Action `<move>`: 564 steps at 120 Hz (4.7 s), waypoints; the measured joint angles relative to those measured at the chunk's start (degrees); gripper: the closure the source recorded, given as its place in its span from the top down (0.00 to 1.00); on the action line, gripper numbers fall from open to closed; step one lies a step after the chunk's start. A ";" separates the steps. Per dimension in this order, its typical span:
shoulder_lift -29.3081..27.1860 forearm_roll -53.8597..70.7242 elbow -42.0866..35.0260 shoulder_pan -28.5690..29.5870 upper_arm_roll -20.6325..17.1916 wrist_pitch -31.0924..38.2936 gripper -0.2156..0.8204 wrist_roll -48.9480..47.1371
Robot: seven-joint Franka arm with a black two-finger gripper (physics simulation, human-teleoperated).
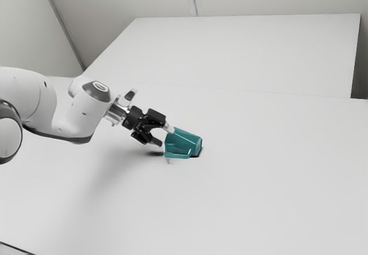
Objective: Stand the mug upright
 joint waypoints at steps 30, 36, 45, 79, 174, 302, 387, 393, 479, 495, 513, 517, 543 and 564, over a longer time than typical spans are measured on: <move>1.42 -0.07 2.35 -0.07 -0.75 0.59 0.79 -0.75; 1.92 -0.03 3.05 -0.05 -0.89 0.65 0.79 -0.87; 2.70 0.01 4.16 -0.05 -1.11 0.71 0.79 -1.03; 5.01 -1.17 4.57 -0.04 -2.00 0.81 0.79 -1.03; 5.35 -4.23 5.04 -0.05 -2.21 0.83 0.30 1.41; 3.16 15.56 15.63 -0.08 -3.70 0.32 0.04 -2.38; 0.71 53.36 17.53 -0.19 -6.65 -10.71 0.03 -21.26; 0.76 54.01 17.18 -0.16 -6.85 -10.86 0.03 -22.63; 2.37 56.31 13.42 -0.31 -8.69 -10.20 0.19 -36.56; 2.34 56.22 13.21 -0.35 -8.93 -9.96 0.35 -38.12; 1.72 56.02 13.02 -0.35 -9.35 -9.83 0.56 -39.52; 1.47 55.97 13.06 -0.35 -9.41 -9.81 0.60 -39.79; -1.40 55.83 13.51 -0.32 -9.50 -10.02 0.72 -41.18; -3.10 55.83 16.76 -0.30 -9.48 -12.69 0.76 -41.96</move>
